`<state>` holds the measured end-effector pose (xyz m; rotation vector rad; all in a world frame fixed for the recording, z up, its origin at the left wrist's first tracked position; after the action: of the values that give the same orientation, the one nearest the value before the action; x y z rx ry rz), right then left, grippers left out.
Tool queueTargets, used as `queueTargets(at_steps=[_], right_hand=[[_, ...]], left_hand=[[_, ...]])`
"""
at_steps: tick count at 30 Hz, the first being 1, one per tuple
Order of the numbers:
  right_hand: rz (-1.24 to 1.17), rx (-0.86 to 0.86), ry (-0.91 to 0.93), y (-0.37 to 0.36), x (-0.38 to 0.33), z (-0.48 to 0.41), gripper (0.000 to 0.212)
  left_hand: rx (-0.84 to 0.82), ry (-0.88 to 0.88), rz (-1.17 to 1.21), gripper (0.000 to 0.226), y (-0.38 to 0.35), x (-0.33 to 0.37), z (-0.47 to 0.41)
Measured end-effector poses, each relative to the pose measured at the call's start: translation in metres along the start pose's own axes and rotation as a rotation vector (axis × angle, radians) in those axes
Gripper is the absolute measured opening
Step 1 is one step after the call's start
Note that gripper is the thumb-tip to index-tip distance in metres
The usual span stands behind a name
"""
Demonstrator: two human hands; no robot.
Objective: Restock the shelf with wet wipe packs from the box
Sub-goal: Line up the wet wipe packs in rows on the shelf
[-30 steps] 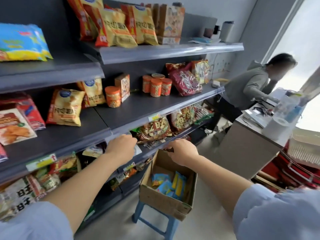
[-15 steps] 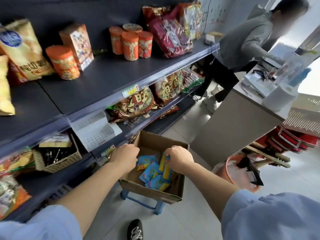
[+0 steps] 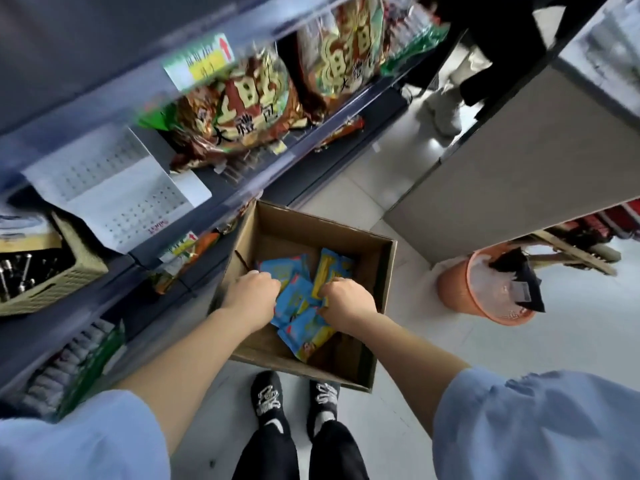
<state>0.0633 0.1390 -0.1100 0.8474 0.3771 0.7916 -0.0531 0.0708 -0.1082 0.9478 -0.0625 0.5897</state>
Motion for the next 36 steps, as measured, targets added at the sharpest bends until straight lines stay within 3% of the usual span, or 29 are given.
queueTargets(at_steps=[8, 15, 19, 24, 31, 36], right_hand=[[0.082, 0.017, 0.135, -0.048, -0.014, -0.068, 0.039], [0.212, 0.040, 0.292, -0.075, -0.029, -0.105, 0.069], [0.235, 0.110, 0.296, -0.071, -0.030, -0.106, 0.056], [0.252, 0.129, 0.308, -0.060, -0.031, -0.095, 0.038], [0.301, 0.013, 0.389, -0.058, -0.037, -0.073, 0.028], [0.286, 0.096, 0.433, -0.031, -0.041, -0.051, 0.023]], left_hand=[[-0.029, 0.077, -0.017, 0.031, -0.048, -0.028, -0.080], [0.052, 0.099, -0.073, 0.045, -0.071, -0.042, -0.118], [0.050, 0.134, -0.077, 0.038, -0.080, -0.047, -0.118], [-0.058, 0.219, 0.148, 0.035, -0.071, -0.047, -0.104], [0.071, 0.174, 0.194, 0.029, -0.018, -0.035, -0.061], [0.159, 0.210, 0.305, 0.034, 0.015, -0.031, -0.013]])
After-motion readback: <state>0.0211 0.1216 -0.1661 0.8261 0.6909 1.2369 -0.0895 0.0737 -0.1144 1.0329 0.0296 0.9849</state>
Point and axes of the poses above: each hand's wrist, its own z-axis away from the middle knuckle, its own y-axis out of the back of the hand, x = y × z, the point moved 9 cm from there along -z, towards the middle knuckle, and after that the axes turned 15 degrees about z, right-handed, at the moved point
